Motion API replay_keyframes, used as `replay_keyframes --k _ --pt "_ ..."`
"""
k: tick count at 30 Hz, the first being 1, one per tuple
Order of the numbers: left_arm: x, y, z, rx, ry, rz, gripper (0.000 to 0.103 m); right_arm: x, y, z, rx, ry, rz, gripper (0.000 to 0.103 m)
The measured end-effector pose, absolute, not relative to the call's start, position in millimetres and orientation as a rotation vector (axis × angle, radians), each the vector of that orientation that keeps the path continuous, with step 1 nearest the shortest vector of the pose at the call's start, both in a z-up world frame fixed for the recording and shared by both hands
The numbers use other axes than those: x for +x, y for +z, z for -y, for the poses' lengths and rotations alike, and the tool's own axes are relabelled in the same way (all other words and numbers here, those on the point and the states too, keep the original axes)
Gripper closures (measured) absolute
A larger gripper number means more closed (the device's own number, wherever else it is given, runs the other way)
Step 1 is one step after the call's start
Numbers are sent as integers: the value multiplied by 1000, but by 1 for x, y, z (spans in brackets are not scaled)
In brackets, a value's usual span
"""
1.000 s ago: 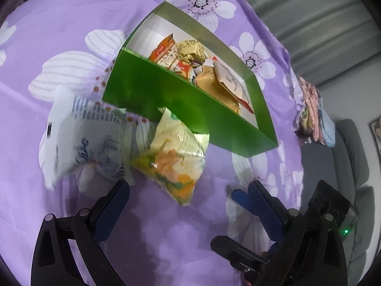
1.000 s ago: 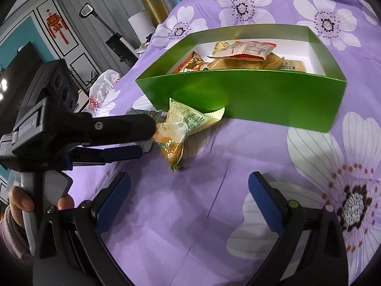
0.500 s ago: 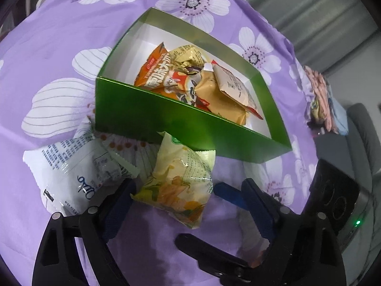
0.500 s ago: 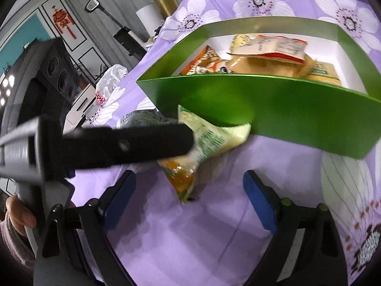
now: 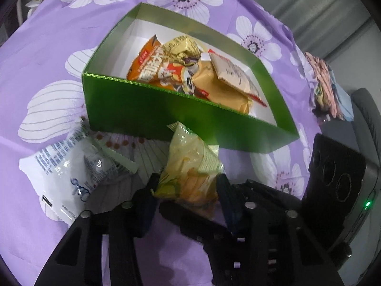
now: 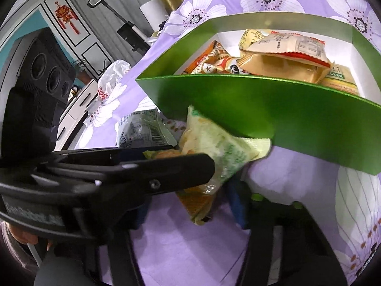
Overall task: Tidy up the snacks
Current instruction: 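Close the right tool on the yellow-green corn snack bag and lift, then carry the corn snack bag over the green box with the right tool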
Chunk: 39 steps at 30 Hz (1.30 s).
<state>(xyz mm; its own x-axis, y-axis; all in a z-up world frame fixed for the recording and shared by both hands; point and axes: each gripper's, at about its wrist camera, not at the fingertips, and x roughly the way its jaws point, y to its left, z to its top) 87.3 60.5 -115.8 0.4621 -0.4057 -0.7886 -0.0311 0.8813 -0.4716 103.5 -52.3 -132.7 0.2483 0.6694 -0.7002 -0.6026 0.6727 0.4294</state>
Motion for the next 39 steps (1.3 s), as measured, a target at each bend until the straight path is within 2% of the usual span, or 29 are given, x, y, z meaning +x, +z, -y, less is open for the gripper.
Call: replay_keyframes --k 7,39 --pt "79 -111 -60 -464 -238 -1056 55 100 -132 55 95 868 -993 74" --pt "13 -40 10 -256 -363 -949 55 16 -73 127 103 813 -796 75"
